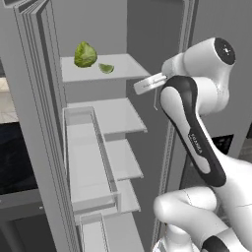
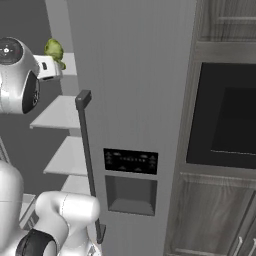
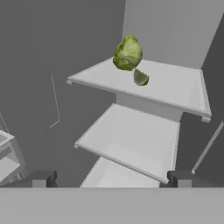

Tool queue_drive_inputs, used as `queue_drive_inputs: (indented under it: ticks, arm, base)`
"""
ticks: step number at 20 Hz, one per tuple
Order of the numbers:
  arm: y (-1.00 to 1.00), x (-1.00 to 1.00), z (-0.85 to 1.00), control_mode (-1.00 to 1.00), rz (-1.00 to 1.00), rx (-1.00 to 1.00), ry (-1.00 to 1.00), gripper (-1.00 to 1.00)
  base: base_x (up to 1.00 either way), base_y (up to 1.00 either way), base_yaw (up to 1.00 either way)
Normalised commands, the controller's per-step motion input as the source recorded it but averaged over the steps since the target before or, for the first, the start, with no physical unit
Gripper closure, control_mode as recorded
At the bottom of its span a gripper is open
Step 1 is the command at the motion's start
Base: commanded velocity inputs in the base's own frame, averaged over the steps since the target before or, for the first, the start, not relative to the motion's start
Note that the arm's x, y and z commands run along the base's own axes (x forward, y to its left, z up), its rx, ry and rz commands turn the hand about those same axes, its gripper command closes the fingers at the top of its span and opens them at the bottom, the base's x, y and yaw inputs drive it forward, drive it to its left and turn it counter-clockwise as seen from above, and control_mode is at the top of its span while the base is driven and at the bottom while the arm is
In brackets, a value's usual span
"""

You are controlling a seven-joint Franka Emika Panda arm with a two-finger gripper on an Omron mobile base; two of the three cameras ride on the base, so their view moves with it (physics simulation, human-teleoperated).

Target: Take the lemon wedge from the fridge and place it on the plate with fish on the dining counter.

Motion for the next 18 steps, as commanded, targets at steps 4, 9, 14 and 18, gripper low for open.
queue_drive_inputs:
  ticks: [4,9,14,18]
  arm:
    - [0.02,0.16,0.09,-1.0,-0.03,-0.02,-0.09,-1.0]
    - [0.0,0.54,0.02,-1.0,-0.05,0.0,-0.03,-1.0]
    - [0.0,0.45,0.0,-1.0,-0.02,0.0,0.0,-1.0]
    - [0.0,0.63,0.0,-1.0,-0.01,0.0,0.03,-1.0]
  base:
    - [0.0,0.0,0.0]
    - [0.0,0.0,0.0]
    - [0.0,0.0,0.0]
    - [0.0,0.0,0.0]
